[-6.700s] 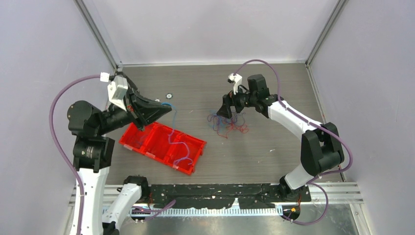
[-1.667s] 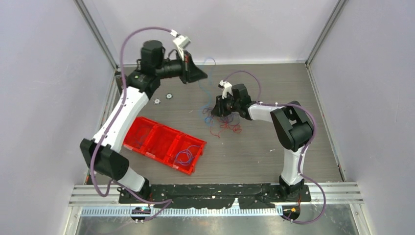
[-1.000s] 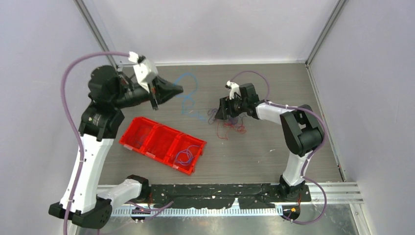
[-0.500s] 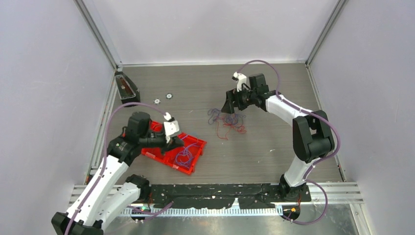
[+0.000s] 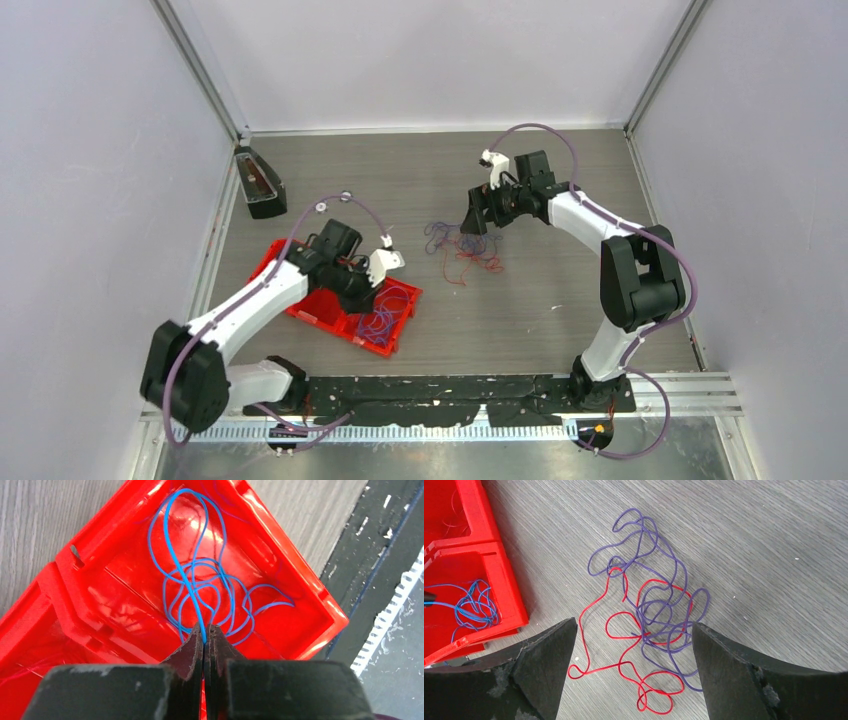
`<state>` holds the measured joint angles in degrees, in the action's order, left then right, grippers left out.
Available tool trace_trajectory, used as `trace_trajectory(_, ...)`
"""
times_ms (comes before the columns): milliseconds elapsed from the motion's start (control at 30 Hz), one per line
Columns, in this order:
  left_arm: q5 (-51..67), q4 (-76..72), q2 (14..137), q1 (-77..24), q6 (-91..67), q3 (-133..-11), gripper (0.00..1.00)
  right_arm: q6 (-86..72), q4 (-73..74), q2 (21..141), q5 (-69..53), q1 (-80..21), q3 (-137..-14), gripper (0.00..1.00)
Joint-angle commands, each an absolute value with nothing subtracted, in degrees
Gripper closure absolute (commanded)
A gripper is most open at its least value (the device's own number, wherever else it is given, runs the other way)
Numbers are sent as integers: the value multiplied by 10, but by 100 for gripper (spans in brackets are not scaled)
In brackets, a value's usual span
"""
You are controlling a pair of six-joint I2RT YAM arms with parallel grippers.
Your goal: Untangle the cables
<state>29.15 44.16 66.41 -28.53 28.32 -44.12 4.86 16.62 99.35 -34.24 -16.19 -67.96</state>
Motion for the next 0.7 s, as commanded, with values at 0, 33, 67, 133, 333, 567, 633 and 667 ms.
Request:
trace_trajectory(0,237,469,733,-311,256,-497,100,63,171,966,-353,-158,-699,9)
trace_trajectory(33,231,467,744,-319,257,-496,100,64,173,966,-355,-156,-700,9)
trace_trajectory(67,223,464,753,-326,259,-494,100,65,175,966,-356,-155,-700,9)
trace_trajectory(133,210,460,763,-343,265,-486,100,68,181,965,-357,-151,-702,9)
trace_trajectory(333,191,479,742,-363,267,-491,75,83,201,958,-363,-140,-704,9)
trace_trajectory(567,191,524,664,-363,255,-525,35,93,212,950,-368,-134,-701,9)
trace_trajectory(633,191,536,645,-363,256,-534,29,93,212,951,-369,-134,-701,9)
trace_trajectory(667,188,536,636,-363,259,-537,28,93,212,951,-370,-134,-702,9)
